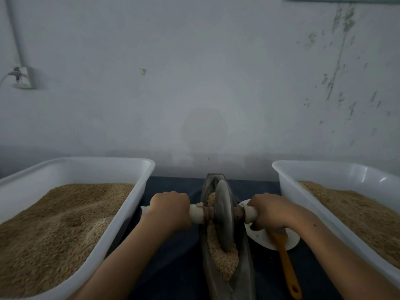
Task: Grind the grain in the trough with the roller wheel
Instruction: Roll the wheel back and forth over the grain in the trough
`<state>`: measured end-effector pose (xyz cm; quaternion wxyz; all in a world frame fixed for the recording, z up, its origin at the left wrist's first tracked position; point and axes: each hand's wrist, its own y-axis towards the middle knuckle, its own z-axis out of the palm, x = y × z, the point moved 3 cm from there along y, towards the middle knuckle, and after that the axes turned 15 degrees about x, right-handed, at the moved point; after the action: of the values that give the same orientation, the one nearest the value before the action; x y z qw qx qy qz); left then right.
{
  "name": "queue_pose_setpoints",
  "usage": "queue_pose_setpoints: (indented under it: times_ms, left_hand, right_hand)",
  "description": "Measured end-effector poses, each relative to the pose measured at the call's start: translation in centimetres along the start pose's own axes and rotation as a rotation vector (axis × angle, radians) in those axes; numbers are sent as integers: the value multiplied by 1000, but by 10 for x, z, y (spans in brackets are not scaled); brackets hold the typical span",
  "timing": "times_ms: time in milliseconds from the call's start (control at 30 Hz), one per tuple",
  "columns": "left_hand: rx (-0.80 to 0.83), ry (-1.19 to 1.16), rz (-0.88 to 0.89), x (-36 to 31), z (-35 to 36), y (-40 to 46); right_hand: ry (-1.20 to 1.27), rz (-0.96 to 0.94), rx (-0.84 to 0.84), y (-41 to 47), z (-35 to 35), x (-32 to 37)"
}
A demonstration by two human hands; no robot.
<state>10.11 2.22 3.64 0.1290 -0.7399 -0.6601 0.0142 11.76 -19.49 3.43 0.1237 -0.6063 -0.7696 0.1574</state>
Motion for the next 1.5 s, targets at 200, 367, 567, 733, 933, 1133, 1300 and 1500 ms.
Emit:
queue_pose_setpoints:
  times_ms: [200, 367, 567, 733, 933, 1133, 1300, 1500]
  left_hand:
    - [-147, -15, -40, -2, 1, 4]
    - [-166, -41, -27, 1, 3, 6]
    - [-31, -38, 1, 4, 4, 6]
    - [-1, -27, 6, 4, 3, 6]
    - [-184, -23, -25, 2, 5, 10]
    - [-139, 1, 39, 6, 5, 14]
    - [-12, -25, 52, 10, 8, 17]
    - [-98, -37, 66, 9, 11, 15]
  right_hand:
    - [-34, -4, -315, 2, 3, 4]
    - [-79, 10, -386, 2, 2, 6]
    - [-100, 4, -80, -2, -3, 4]
    - [-77, 6, -66, -1, -2, 4]
    - [-83, 11, -347, 1, 2, 7]
    - [-89, -2, -219, 0, 0, 5]
    - [-135, -3, -112, -5, -4, 7]
    - [-98, -98, -249, -16, 3, 6]
